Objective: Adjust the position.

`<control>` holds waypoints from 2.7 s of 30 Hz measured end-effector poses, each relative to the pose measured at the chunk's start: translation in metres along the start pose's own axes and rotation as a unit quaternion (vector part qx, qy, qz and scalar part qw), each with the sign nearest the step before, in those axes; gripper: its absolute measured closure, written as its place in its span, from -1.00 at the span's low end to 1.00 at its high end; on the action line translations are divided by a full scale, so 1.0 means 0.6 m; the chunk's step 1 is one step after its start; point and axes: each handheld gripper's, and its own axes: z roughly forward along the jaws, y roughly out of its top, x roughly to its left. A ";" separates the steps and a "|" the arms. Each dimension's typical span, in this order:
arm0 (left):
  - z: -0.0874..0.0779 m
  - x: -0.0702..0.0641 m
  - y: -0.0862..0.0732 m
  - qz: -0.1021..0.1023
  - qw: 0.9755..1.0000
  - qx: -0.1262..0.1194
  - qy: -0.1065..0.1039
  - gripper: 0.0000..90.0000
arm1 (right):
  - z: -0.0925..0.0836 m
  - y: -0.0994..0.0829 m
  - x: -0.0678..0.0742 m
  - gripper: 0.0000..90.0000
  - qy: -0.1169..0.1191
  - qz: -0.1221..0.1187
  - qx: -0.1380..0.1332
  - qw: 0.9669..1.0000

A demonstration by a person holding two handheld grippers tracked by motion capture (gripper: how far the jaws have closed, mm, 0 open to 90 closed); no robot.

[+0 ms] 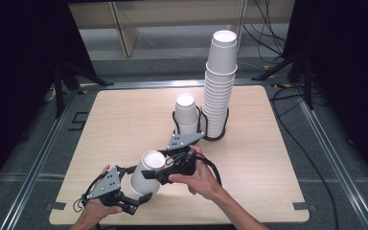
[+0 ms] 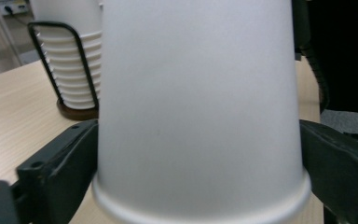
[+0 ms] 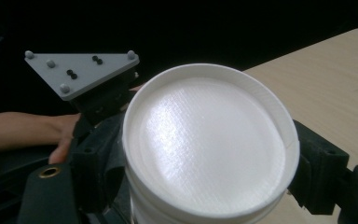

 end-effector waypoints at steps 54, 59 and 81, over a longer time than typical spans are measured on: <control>-0.003 0.008 0.004 -0.031 0.998 -0.050 0.024 -0.91 | 0.006 -0.024 -0.017 -0.46 0.040 0.094 -0.083 0.991; -0.008 0.008 0.005 -0.034 0.998 -0.039 0.028 -0.87 | 0.007 -0.026 -0.021 -0.46 0.046 0.098 -0.084 0.991; 0.000 0.000 0.002 0.026 0.998 0.050 0.011 -0.71 | -0.036 0.005 -0.015 -0.65 -0.002 -0.023 0.009 1.000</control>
